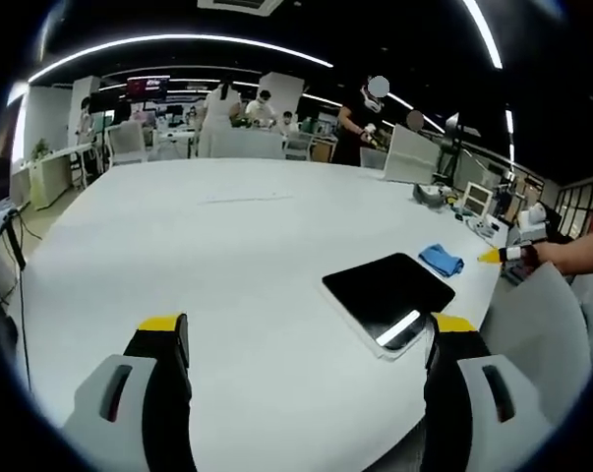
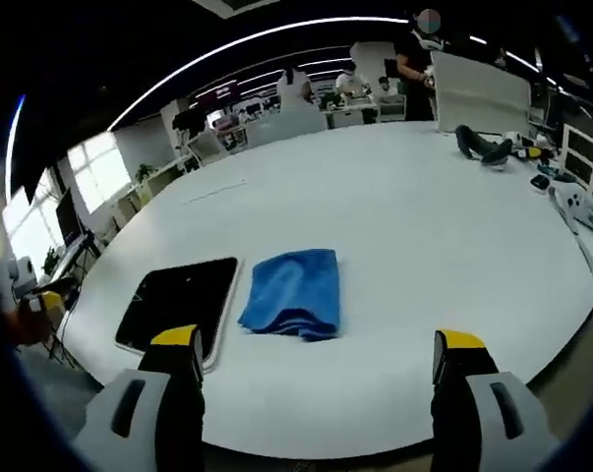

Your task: Wipe the mirror surface with the cleaning cloth until all visible marks leave the cleaned area.

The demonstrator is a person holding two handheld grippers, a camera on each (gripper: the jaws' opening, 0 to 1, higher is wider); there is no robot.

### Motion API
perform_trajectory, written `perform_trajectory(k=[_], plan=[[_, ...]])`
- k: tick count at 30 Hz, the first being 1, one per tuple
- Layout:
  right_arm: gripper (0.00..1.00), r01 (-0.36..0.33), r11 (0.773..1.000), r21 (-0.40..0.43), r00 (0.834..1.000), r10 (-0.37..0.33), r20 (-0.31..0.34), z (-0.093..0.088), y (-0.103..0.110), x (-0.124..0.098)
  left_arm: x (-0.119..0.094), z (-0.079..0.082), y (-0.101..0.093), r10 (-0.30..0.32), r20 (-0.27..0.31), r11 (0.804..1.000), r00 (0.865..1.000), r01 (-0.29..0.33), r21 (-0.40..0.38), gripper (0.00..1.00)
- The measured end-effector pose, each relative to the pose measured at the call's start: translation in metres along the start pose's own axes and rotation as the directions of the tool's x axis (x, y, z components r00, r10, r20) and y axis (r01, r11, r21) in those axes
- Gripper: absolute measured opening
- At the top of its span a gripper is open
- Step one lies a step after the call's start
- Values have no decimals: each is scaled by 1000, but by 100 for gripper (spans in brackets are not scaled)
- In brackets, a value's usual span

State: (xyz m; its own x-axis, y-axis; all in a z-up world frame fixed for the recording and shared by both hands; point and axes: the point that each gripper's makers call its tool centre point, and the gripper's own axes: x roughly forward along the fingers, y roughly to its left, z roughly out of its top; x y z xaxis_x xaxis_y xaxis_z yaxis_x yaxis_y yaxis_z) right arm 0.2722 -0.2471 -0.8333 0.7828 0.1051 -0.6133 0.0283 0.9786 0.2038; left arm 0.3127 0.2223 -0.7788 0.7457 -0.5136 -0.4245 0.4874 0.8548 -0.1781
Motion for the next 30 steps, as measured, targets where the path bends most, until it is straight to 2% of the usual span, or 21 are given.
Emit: perform_trajectory(k=[1,3,5,7,9,11,12,16,18,23,25,27,30], plan=[[97,-8,1000,-30,1000,7,-24,-4,3,0,-3,-1,4,14,5,1000,1000,-14,-14,99],[97,-18,999,-48,1000,17,-20,0,6,3,-6,-4,11,30,12,999,999,-29,-44,99],[97,-20,996,-87,1000,18,-20,3,6,5,-7,-6,11,29,12,998,1000,-28,-48,99],[96,-20,988,-155,999,12,-53,2,4,6,-7,-6,10,23,16,998,1000,-22,-54,99],[95,-17,988,-152,998,9,-57,3,3,7,-7,-5,10,26,19,998,999,-25,-53,99],[93,-11,989,-147,999,4,-50,7,4,5,-4,-6,6,13,7,1000,1000,-13,-4,99],[93,-8,988,-152,999,3,-34,10,4,5,-2,-6,2,-1,4,1000,1000,1,-3,99],[93,-20,987,-157,999,14,-39,10,10,5,-1,-4,-1,-11,8,1000,1000,11,3,99],[93,-28,988,-150,999,20,-49,11,12,8,-1,-3,2,-7,14,1000,1000,7,-2,99],[94,-37,989,-145,999,34,-25,15,26,9,-5,7,8,1,38,1000,999,-1,-13,99],[94,-26,990,-139,999,21,-38,11,23,9,-6,8,11,8,47,1000,999,-8,-14,99],[94,1,995,-98,999,-6,-47,10,14,13,-6,7,13,12,48,1000,999,-11,-15,99],[94,-8,995,-99,999,4,-40,9,17,10,-7,2,19,30,33,999,999,-29,-31,99]])
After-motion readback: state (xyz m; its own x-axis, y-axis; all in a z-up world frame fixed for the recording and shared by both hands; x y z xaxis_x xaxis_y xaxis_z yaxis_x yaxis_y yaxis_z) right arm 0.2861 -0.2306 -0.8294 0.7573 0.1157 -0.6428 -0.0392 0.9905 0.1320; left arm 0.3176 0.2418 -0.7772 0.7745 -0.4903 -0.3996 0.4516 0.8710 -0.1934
